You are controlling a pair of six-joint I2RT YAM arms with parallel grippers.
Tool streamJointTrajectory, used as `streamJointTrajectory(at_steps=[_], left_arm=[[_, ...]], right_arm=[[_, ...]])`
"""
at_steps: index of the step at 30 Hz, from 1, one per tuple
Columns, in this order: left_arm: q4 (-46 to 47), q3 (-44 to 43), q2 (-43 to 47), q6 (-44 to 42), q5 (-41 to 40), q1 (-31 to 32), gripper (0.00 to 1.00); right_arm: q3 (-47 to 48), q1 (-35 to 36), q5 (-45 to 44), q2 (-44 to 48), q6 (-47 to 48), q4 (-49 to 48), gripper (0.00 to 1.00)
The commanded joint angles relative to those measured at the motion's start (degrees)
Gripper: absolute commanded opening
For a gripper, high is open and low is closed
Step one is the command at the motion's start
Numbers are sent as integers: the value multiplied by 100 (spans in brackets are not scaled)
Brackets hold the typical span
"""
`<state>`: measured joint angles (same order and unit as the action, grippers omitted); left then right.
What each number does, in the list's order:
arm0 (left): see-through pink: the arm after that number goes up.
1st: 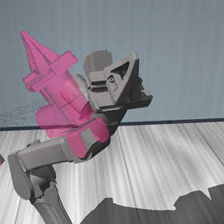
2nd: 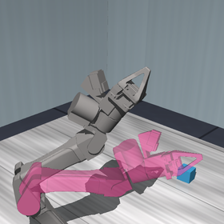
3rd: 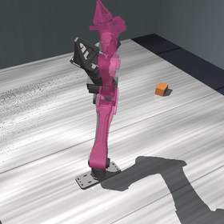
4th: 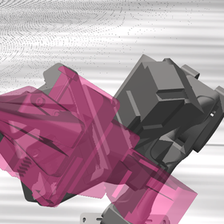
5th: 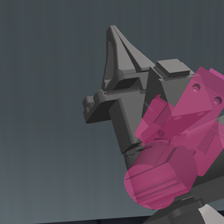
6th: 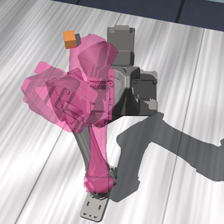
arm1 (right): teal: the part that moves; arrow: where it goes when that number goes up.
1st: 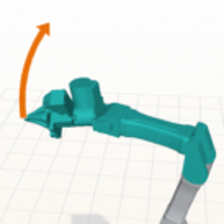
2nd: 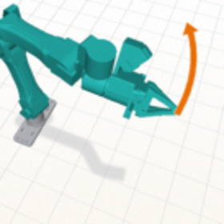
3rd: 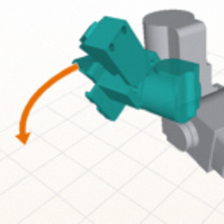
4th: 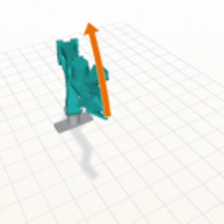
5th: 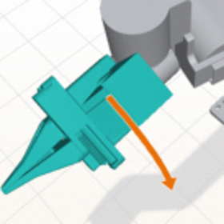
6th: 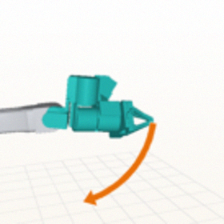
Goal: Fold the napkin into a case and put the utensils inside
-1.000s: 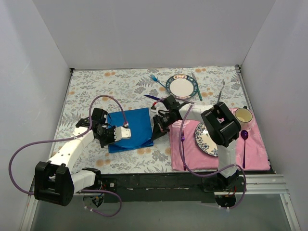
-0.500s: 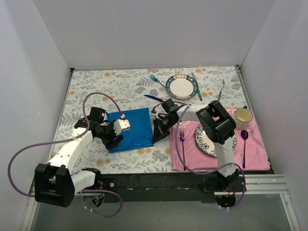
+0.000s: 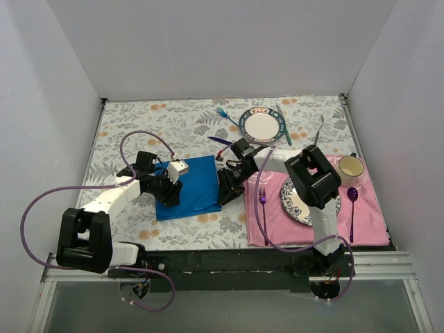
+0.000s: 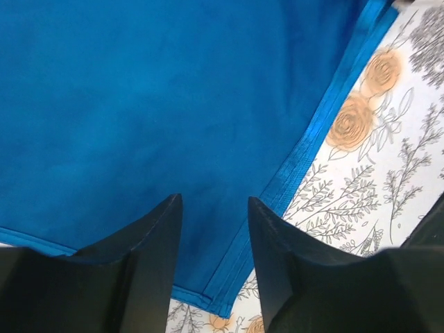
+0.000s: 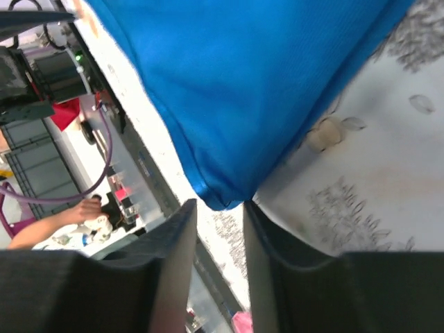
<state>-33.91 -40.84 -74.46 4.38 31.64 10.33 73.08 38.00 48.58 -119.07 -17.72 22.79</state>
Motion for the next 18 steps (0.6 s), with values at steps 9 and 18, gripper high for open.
streamJointTrajectory(at_steps=[9,18], left_arm=[[51,577,-25,-719,-413,31,28],[86,656,-34,-930,-518,75,27]], right_arm=[[1815,-486,583,200,841,1161,43],[2447,-504,293,-679,-707,-880,44]])
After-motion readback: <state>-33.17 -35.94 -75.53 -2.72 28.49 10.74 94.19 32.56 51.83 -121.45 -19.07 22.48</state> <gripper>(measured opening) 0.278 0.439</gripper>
